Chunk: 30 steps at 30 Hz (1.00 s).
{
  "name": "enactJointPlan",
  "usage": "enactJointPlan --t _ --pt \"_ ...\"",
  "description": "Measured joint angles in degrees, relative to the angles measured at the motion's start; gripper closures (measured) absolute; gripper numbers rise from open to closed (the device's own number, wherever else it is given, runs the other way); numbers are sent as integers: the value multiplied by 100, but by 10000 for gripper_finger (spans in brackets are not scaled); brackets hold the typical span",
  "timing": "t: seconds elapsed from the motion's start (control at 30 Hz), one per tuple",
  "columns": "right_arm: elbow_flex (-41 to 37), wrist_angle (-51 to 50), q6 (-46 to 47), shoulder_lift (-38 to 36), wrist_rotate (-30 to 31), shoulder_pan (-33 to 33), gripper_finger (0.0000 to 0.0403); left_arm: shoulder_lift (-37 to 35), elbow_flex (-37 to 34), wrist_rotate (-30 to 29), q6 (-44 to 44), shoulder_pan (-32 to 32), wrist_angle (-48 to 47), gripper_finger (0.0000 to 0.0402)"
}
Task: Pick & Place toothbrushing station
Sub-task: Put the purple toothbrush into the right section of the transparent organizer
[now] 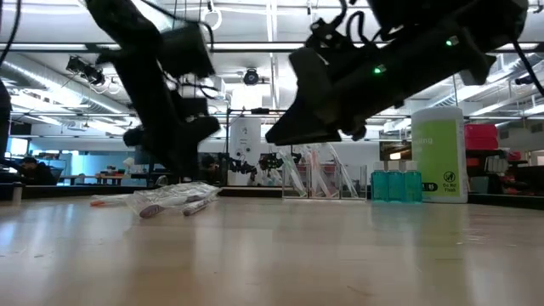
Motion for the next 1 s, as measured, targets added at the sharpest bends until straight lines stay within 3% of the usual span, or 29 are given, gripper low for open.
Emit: enactJointPlan --t 0.27,0.53,0.8,1.0 --pt "373 -14 -375 259 -269 3 320 559 -8 537 705 613 946 272" --pt "183 -157 -239 6 -261 5 340 804 -6 588 867 721 1069 302" --pt "178 -150 -36 36 -319 3 359 794 -11 634 1349 647 1228 389" --pt "178 -323 304 63 -293 3 372 435 -19 597 1586 481 1718 390"
